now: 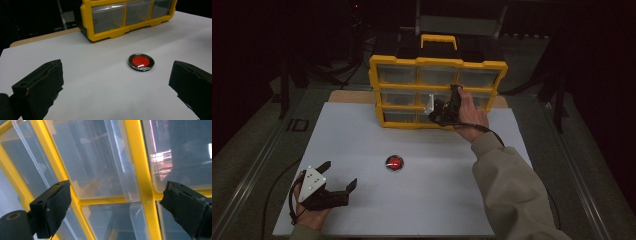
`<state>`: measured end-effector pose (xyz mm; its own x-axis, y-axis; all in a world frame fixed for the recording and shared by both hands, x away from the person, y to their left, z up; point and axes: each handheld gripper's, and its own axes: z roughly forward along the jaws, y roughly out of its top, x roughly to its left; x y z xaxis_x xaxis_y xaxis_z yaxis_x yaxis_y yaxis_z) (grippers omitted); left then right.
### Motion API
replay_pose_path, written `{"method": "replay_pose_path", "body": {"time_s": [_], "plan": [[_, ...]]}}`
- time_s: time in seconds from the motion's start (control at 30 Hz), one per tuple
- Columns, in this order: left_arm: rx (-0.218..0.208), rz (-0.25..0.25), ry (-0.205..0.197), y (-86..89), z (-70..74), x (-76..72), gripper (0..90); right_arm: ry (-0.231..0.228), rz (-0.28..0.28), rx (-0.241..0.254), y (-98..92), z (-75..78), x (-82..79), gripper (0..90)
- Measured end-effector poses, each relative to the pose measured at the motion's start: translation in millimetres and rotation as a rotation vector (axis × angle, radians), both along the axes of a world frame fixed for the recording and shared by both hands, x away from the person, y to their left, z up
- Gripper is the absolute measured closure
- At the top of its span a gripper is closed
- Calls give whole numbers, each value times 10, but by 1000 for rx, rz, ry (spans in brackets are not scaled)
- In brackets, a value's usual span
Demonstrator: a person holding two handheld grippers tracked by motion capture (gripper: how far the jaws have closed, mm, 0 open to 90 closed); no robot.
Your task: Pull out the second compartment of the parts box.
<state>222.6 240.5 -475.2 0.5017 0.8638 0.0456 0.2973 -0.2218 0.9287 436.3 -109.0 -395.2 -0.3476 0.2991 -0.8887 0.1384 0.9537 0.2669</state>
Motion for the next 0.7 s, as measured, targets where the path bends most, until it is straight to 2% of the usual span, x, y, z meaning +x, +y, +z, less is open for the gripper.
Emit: {"method": "replay_pose_path", "body": {"time_s": [0.17,0.2,0.3,0.4,0.7], "plan": [[-1,0,-1,1,1,-2,0,-27,5,-13,8,25,-7,82],[-2,0,0,2,0,-1,0,-49,14,-38,18,34,-19,81],[-1,0,0,1,0,-1,0,-80,25,-58,29,33,-33,82],[0,0,-1,1,0,-1,0,-121,30,-110,44,19,-44,82],[0,0,1,1,-2,0,0,-225,63,-173,96,8,-86,82]]}}
